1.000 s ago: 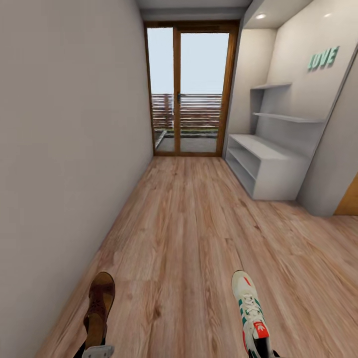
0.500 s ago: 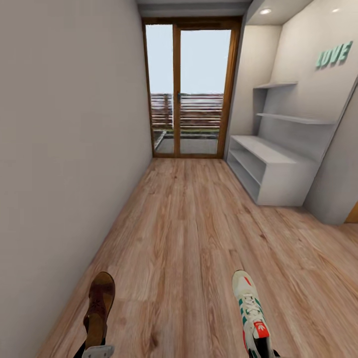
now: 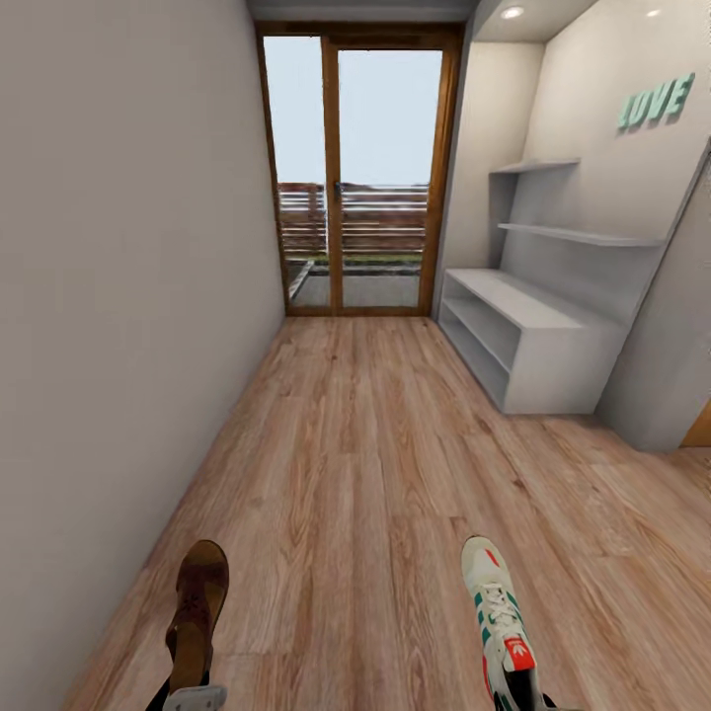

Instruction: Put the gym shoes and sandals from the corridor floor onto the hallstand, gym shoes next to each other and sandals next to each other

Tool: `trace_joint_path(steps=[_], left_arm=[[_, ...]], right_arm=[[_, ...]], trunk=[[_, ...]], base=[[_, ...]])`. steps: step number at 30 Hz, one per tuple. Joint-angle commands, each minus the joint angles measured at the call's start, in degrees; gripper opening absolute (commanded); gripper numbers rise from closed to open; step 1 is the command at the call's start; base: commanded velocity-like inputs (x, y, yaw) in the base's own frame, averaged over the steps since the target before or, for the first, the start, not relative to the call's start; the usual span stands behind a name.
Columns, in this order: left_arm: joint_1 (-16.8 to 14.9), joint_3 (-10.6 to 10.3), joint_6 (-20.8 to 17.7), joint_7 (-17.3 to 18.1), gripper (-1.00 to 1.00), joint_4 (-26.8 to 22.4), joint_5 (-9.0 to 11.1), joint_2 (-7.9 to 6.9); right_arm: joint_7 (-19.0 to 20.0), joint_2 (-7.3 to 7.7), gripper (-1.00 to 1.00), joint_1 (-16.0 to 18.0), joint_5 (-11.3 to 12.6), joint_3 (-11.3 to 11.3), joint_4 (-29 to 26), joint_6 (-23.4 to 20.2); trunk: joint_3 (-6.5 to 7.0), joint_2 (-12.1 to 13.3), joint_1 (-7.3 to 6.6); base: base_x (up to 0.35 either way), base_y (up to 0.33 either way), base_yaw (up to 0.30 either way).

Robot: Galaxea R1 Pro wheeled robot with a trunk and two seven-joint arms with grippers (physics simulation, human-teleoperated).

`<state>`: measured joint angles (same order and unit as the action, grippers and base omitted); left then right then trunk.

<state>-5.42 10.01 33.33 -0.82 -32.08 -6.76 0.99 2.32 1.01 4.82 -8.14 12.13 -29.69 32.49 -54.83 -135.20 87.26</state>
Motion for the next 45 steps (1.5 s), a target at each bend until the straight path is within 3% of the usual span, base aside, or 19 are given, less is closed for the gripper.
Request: trace_joint_path(steps=[1,45], left_arm=[[-0.03,0.36,0.15,-0.14,-1.0,0.0,-0.79,0.07],[-0.03,0.36,0.15,-0.14,-1.0,0.0,-0.79,0.07]], right_arm=[[0.23,-0.05,-1.0,0.05,-0.57,0.43,0.02,0.21],[0.24,-0.11,-1.0,0.04,-0.57,0.35,0.13,0.21]], trunk=[[-0.08,-0.02,0.02],[-0.24,-0.02,0.02]], base=[[0.339,0.0,-0.098],[0.339,0.0,-0.013]])
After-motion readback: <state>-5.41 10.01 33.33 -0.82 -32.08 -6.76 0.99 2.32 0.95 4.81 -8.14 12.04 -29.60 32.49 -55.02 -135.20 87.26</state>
